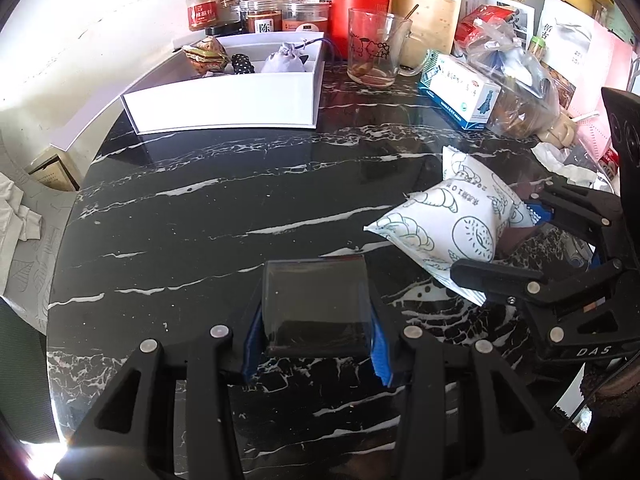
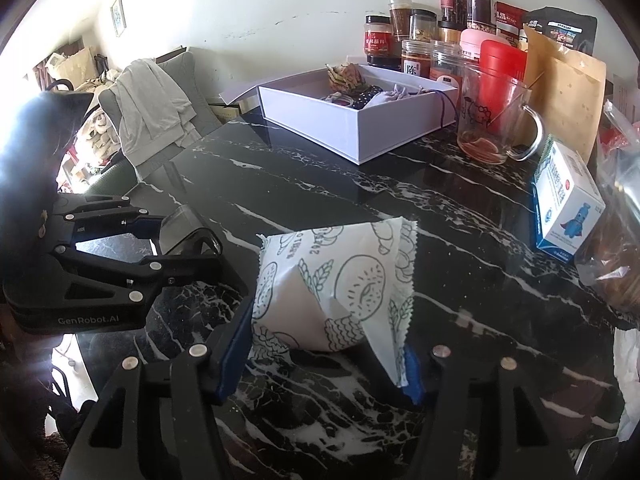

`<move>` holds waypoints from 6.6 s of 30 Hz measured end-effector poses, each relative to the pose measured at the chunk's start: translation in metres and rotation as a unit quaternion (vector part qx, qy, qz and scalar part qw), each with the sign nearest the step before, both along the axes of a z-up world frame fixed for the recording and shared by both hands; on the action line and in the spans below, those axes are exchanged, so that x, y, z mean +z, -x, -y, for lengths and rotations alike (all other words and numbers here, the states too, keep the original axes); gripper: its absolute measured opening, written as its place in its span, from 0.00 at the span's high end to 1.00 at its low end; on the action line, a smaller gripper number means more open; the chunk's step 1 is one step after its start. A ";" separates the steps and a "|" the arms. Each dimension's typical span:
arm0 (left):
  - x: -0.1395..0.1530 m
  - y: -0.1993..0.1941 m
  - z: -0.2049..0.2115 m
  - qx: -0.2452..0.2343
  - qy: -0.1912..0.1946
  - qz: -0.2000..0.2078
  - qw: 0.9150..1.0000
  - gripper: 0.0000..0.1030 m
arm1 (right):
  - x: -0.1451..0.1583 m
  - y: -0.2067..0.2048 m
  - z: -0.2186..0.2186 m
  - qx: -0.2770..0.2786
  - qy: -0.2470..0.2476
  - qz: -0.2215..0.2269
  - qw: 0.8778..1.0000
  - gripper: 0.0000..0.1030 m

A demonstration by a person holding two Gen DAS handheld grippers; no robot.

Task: Organize objects
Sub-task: 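Carry the dark case with the left tool while the right tool carries the snack pouch to the box, then lower the dark case with the left tool while the right tool lowers the snack pouch into the box, then open the left tool in the box while the right tool releases the snack pouch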

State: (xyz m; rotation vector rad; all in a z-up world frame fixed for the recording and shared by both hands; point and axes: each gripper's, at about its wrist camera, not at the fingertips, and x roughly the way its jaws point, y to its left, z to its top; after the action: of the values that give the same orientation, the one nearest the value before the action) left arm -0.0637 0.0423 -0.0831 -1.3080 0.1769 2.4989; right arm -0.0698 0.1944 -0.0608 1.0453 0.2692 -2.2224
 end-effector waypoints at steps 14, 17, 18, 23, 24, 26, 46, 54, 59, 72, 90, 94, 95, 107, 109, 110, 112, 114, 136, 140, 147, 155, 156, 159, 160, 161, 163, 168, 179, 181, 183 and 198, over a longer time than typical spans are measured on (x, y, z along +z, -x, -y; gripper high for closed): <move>0.044 0.000 0.018 0.021 -0.001 -0.024 1.000 0.60 | 0.041 -0.007 0.007 0.011 0.018 -0.024 0.999 0.40; 0.055 0.001 0.022 0.025 0.001 -0.030 0.999 0.60 | 0.049 -0.006 0.011 0.016 0.020 -0.029 0.999 0.40; 0.058 0.002 0.024 0.026 0.002 -0.033 0.999 0.60 | 0.051 -0.005 0.012 0.018 0.021 -0.030 0.999 0.40; 0.072 0.010 0.032 0.033 -0.001 -0.034 0.999 0.60 | 0.064 -0.001 0.016 0.024 0.029 -0.037 0.999 0.40; 0.074 0.012 0.033 0.036 0.000 -0.034 0.999 0.60 | 0.066 0.001 0.017 0.024 0.030 -0.039 0.998 0.40; 0.079 0.017 0.035 0.038 0.003 -0.037 0.999 0.60 | 0.071 0.005 0.019 0.025 0.032 -0.043 0.998 0.40; 0.103 0.109 0.046 0.048 0.009 -0.044 0.998 0.60 | 0.091 0.082 0.049 0.034 0.033 -0.055 0.997 0.40; 0.108 0.158 0.043 0.044 0.011 -0.049 0.998 0.60 | 0.097 0.119 0.060 0.032 0.033 -0.062 0.997 0.40; 0.110 0.188 0.043 0.043 0.014 -0.052 0.998 0.60 | 0.100 0.144 0.068 0.034 0.036 -0.065 0.997 0.40; 0.115 0.262 0.047 0.042 0.013 -0.063 0.997 0.60 | 0.109 0.206 0.088 0.031 0.042 -0.077 0.996 0.40; 0.096 0.351 0.060 0.059 0.026 -0.060 0.996 0.60 | 0.096 0.278 0.108 0.000 0.036 -0.061 0.997 0.40; 0.086 0.363 0.055 0.058 0.051 -0.067 0.995 0.60 | 0.087 0.294 0.113 -0.013 0.032 -0.055 0.998 0.40; 0.084 0.366 0.054 0.056 0.049 -0.065 0.995 0.60 | 0.084 0.298 0.114 -0.015 0.030 -0.054 0.998 0.40; 0.060 0.385 0.039 0.040 0.062 -0.045 0.996 0.60 | 0.058 0.318 0.116 -0.026 0.007 -0.038 0.999 0.40; 0.058 0.386 0.037 0.039 0.070 -0.049 0.996 0.59 | 0.055 0.318 0.118 -0.027 -0.001 -0.040 0.999 0.40; 0.057 0.385 0.035 0.038 0.073 -0.050 0.995 0.59 | 0.053 0.318 0.118 -0.027 -0.003 -0.039 0.999 0.40; 0.056 0.385 0.034 0.035 0.076 -0.051 0.995 0.59 | 0.051 0.318 0.120 -0.022 -0.005 -0.038 0.999 0.40; 0.054 0.385 0.033 0.034 0.077 -0.049 0.995 0.59 | 0.048 0.319 0.123 -0.020 -0.007 -0.036 0.999 0.40; 0.013 0.399 0.035 0.030 0.061 0.000 0.998 0.59 | 0.020 0.328 0.132 -0.016 -0.043 -0.022 0.999 0.39; 0.012 0.399 0.034 0.030 0.059 -0.002 0.998 0.59 | 0.019 0.328 0.133 -0.017 -0.045 -0.022 0.999 0.37; 0.015 0.399 0.036 0.037 0.062 -0.008 0.997 0.57 | 0.023 0.327 0.133 -0.020 -0.045 -0.020 0.999 0.36; 0.025 0.397 0.039 0.055 0.063 -0.018 0.996 0.57 | 0.032 0.321 0.132 -0.018 -0.037 -0.027 0.999 0.35; 0.027 0.395 0.040 0.056 0.061 -0.021 0.996 0.57 | 0.034 0.320 0.131 -0.018 -0.035 -0.028 0.999 0.35; 0.034 0.391 0.039 0.059 0.060 -0.028 0.996 0.57 | 0.040 0.318 0.129 -0.020 -0.033 -0.037 0.999 0.35; 0.037 0.390 0.039 0.059 0.057 -0.031 0.996 0.57 | 0.042 0.317 0.128 -0.020 -0.030 -0.038 0.999 0.35; 0.039 0.389 0.039 0.059 0.054 -0.032 0.996 0.57 | 0.045 0.317 0.127 -0.022 -0.028 -0.040 0.999 0.35; 0.043 0.387 0.041 0.061 0.050 -0.034 0.996 0.54 | 0.048 0.317 0.127 -0.025 -0.027 -0.045 0.998 0.35; 0.052 0.381 0.044 0.069 0.051 -0.037 0.996 0.50 | 0.055 0.314 0.126 -0.025 -0.025 -0.058 0.998 0.34; 0.086 0.356 0.054 0.092 0.050 -0.052 0.993 0.48 | 0.088 0.289 0.123 -0.025 -0.027 -0.083 0.996 0.34; 0.095 0.351 0.056 0.095 0.047 -0.055 0.993 0.48 | 0.096 0.284 0.122 -0.024 -0.027 -0.088 0.995 0.34; 0.103 0.345 0.059 0.100 0.046 -0.059 0.992 0.48 | 0.104 0.277 0.121 -0.024 -0.027 -0.094 0.995 0.34; 0.160 0.289 0.073 0.134 0.043 -0.080 0.987 0.47 | 0.155 0.225 0.107 -0.032 -0.019 -0.130 0.991 0.34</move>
State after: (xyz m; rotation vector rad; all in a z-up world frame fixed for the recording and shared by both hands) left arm -0.3523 -0.0310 0.0765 -1.2345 0.1548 2.8559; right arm -0.2952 0.0878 0.0940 0.7907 0.3971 -2.4209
